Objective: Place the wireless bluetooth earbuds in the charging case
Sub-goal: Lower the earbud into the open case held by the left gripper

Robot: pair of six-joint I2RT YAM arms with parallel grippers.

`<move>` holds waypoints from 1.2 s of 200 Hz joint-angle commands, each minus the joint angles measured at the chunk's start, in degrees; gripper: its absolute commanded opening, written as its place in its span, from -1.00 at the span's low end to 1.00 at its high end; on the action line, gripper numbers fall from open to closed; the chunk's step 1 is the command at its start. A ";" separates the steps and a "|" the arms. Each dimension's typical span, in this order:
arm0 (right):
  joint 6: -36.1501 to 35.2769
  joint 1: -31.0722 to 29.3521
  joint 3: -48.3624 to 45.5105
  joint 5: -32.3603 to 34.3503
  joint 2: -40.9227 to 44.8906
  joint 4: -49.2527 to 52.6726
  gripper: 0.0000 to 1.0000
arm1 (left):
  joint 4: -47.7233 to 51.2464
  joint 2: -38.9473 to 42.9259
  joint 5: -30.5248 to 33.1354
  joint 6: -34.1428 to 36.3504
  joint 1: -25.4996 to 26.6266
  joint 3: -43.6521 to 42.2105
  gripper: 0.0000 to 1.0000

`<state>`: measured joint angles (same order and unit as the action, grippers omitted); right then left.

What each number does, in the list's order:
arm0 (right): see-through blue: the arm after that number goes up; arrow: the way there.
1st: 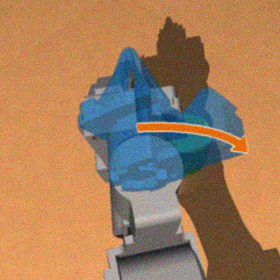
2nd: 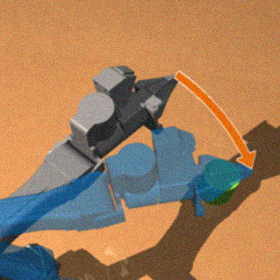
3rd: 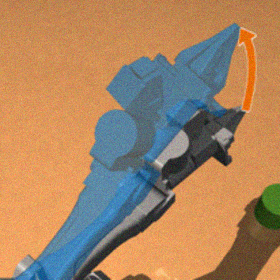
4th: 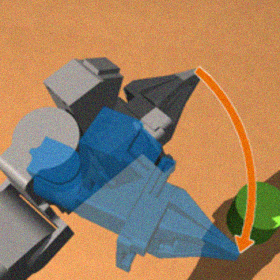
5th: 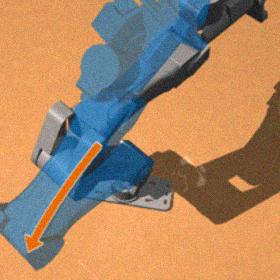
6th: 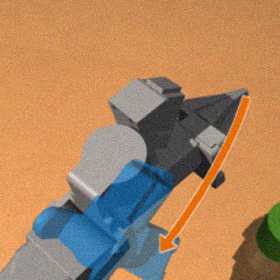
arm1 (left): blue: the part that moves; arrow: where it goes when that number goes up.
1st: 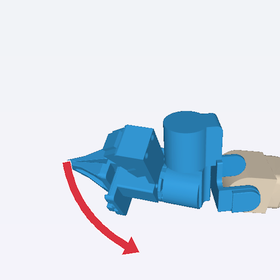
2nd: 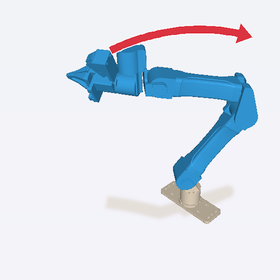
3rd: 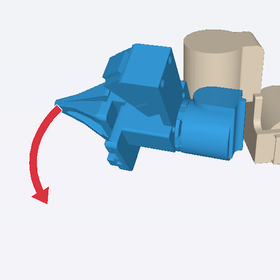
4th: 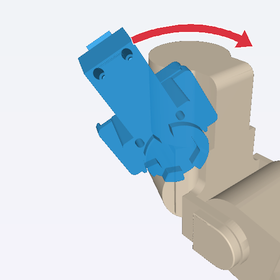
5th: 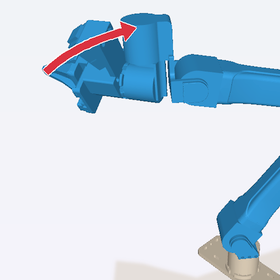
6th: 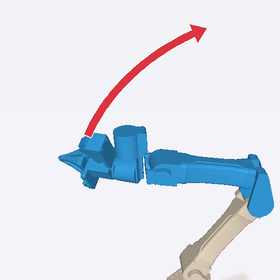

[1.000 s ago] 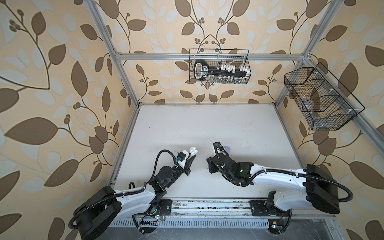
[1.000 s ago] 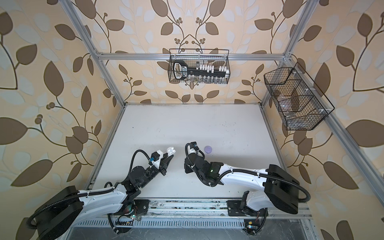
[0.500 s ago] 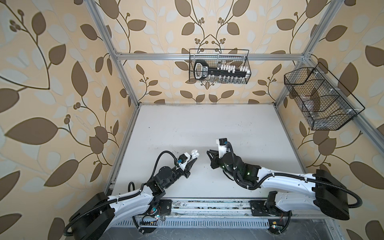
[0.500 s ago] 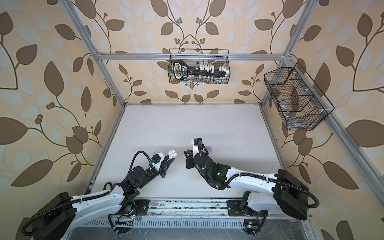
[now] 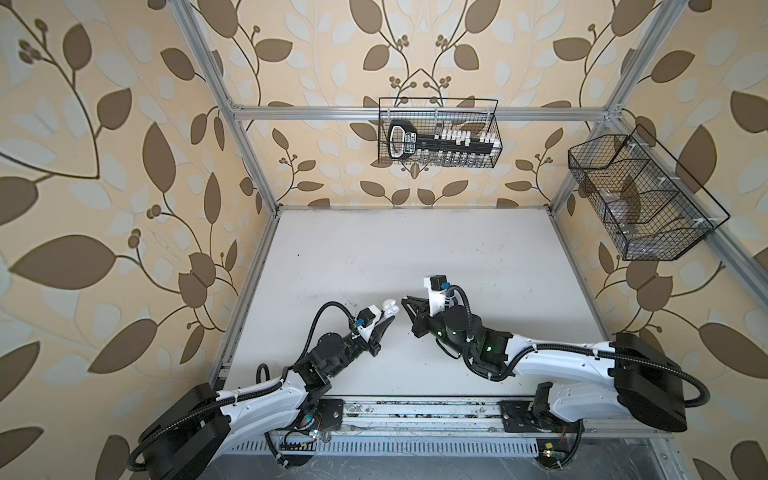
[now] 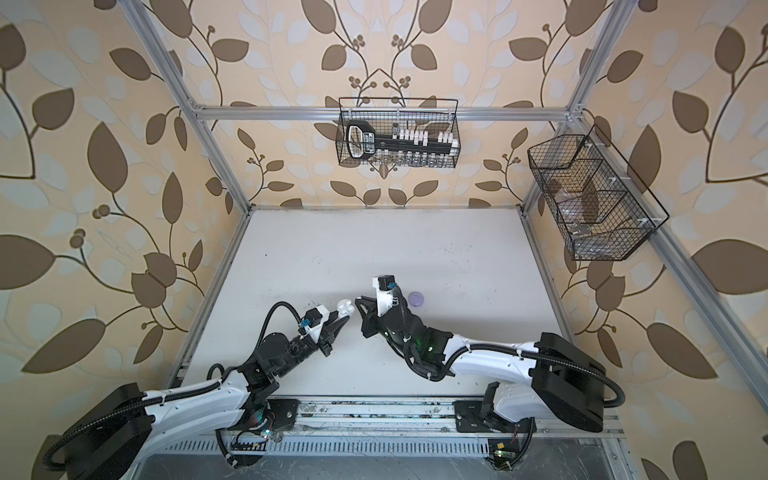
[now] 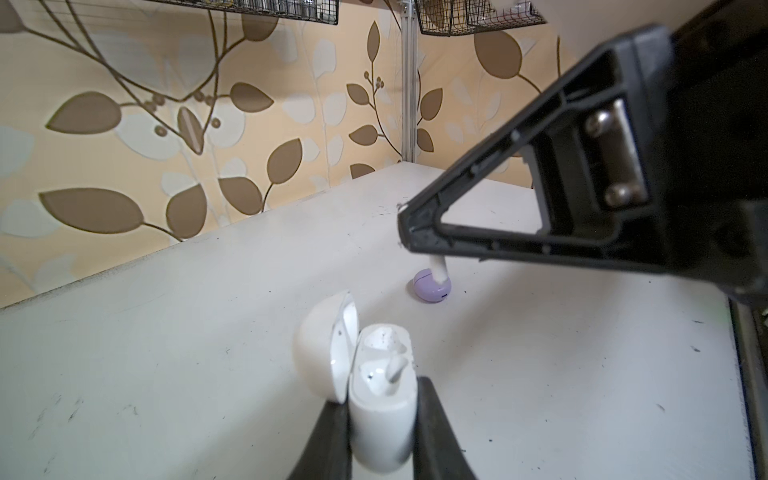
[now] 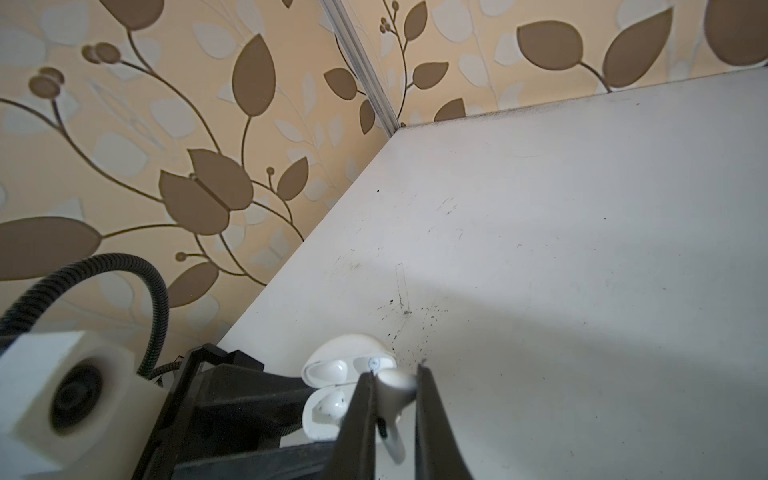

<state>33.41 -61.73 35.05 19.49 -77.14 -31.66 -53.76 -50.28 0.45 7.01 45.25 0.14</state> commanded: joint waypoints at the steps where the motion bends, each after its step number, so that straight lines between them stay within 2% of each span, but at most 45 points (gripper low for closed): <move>1: -0.98 -0.40 2.68 -1.27 -2.05 -4.32 -0.81 | -4.60 0.74 0.87 -0.24 -0.61 -2.21 -1.00; 240: -0.10 -0.84 3.85 -2.46 -7.93 -10.17 -0.82 | -4.54 3.40 3.63 -1.56 -0.61 -3.13 -1.00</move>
<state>33.19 -61.98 37.98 17.52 -84.36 -40.60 -54.59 -47.62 2.55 5.82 45.25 0.14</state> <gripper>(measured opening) 0.124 0.222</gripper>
